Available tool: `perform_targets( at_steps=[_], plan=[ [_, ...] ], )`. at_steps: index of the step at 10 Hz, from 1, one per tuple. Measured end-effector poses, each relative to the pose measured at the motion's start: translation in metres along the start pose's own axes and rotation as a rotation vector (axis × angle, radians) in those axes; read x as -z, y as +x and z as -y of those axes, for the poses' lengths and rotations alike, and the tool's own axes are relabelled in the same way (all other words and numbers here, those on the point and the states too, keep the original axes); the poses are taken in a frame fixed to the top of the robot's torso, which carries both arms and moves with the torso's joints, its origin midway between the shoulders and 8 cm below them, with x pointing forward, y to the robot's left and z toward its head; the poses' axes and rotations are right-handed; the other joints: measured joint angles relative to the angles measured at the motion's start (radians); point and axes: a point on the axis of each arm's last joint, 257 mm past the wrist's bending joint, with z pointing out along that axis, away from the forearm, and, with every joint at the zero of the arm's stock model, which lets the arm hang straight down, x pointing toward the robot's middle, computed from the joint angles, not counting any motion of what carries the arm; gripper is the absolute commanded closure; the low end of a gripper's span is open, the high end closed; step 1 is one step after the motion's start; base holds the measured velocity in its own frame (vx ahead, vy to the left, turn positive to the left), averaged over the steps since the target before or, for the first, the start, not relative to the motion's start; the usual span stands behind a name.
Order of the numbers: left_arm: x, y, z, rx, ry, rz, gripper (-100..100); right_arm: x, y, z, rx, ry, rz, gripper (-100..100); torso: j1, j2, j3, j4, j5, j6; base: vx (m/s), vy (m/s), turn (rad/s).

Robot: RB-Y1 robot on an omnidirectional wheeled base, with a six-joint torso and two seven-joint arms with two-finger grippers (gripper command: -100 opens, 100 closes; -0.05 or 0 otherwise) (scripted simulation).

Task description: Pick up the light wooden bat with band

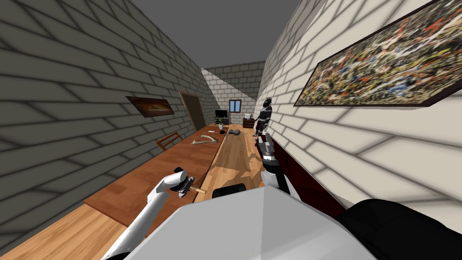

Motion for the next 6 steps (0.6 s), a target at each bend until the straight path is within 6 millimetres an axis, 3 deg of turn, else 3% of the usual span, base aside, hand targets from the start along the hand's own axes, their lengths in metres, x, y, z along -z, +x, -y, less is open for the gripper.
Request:
perform_targets(
  at_steps=[1, 5, 6],
  plan=[
    [0.0, 0.0, 0.0, 0.0, 0.0, 0.0, 100, 0.0, 0.0, 0.0, 0.0, 0.0, 0.0, 0, 0.0, 0.0, 0.0, 0.0, 0.0, 0.0, 0.038, -0.034, 0.102],
    [0.02, -0.009, -0.005, -0.027, 0.0, 0.0, 100, 0.0, 0.0, 0.0, 0.0, 0.0, 0.0, 0, -0.003, -0.002, -0.001, 0.0, -0.001, 0.0, 0.042, -0.043, 0.064],
    [0.021, -0.009, -0.005, -0.028, -0.001, -0.001, 0, 0.0, 0.0, 0.0, 0.0, 0.0, 0.0, 0, -0.002, -0.001, -0.001, 0.0, -0.001, 0.0, 0.0, 0.0, 0.0]
  ],
)
